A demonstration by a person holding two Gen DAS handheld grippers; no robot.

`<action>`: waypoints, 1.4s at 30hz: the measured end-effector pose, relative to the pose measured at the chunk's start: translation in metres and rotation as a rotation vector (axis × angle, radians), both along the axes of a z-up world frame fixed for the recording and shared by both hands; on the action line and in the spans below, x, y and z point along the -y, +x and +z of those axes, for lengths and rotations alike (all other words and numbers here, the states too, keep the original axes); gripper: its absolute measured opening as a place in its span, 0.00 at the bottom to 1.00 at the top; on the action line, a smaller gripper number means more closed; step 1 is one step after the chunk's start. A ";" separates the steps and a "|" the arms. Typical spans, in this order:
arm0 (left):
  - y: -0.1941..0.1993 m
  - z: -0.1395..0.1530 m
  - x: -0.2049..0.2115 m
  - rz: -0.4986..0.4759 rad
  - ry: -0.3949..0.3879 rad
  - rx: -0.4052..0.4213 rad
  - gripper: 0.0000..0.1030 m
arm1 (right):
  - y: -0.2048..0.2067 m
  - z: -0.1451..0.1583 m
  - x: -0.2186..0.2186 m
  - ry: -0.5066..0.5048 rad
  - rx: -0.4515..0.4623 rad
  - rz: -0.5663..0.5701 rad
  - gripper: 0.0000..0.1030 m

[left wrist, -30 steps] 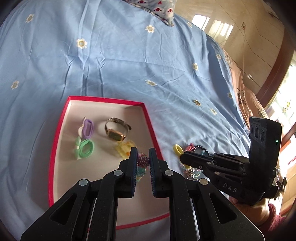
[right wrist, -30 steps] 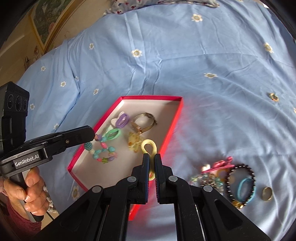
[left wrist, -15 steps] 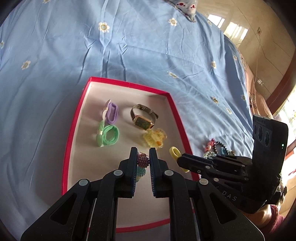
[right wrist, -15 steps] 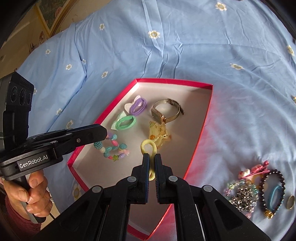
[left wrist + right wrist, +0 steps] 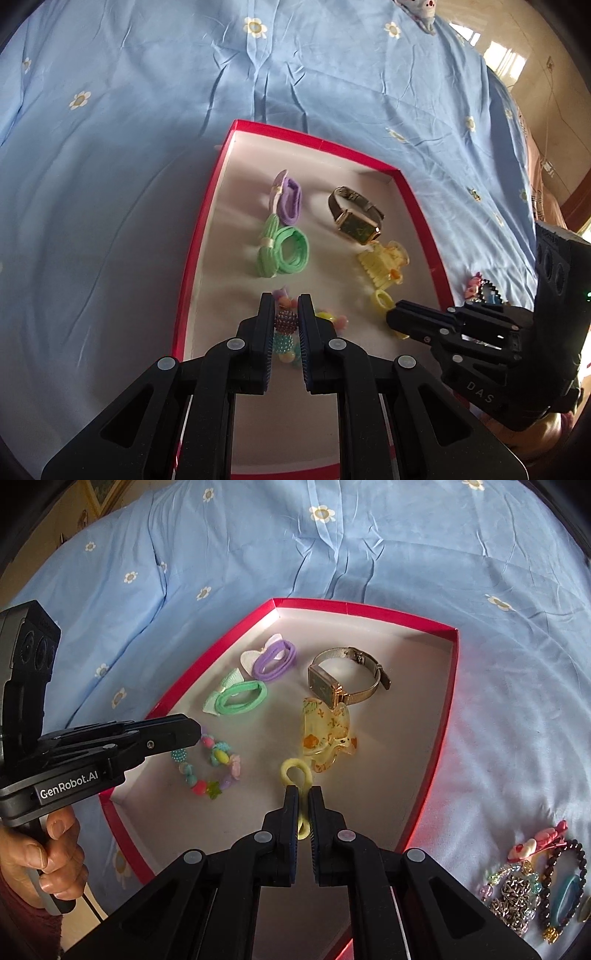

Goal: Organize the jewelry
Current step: 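Carry the beaded bracelet and yellow hair ring into the box, open both tools, then move both open tools back over the remaining jewelry beside the box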

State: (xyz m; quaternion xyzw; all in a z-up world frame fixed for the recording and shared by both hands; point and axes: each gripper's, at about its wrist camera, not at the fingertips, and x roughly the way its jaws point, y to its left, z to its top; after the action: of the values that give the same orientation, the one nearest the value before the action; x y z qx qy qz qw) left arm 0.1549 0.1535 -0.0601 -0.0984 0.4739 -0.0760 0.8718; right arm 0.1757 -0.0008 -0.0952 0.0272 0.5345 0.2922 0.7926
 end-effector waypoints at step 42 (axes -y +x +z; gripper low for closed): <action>-0.040 0.037 0.055 -0.079 0.010 0.065 0.43 | -0.047 0.046 0.134 0.057 0.085 -0.280 0.32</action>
State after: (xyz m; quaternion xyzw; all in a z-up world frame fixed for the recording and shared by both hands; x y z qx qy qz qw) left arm 0.1149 0.0986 -0.0228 -0.0726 0.4492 -0.1112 0.8835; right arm 0.1283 -0.1353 -0.0488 0.1118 0.4829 0.1948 0.8464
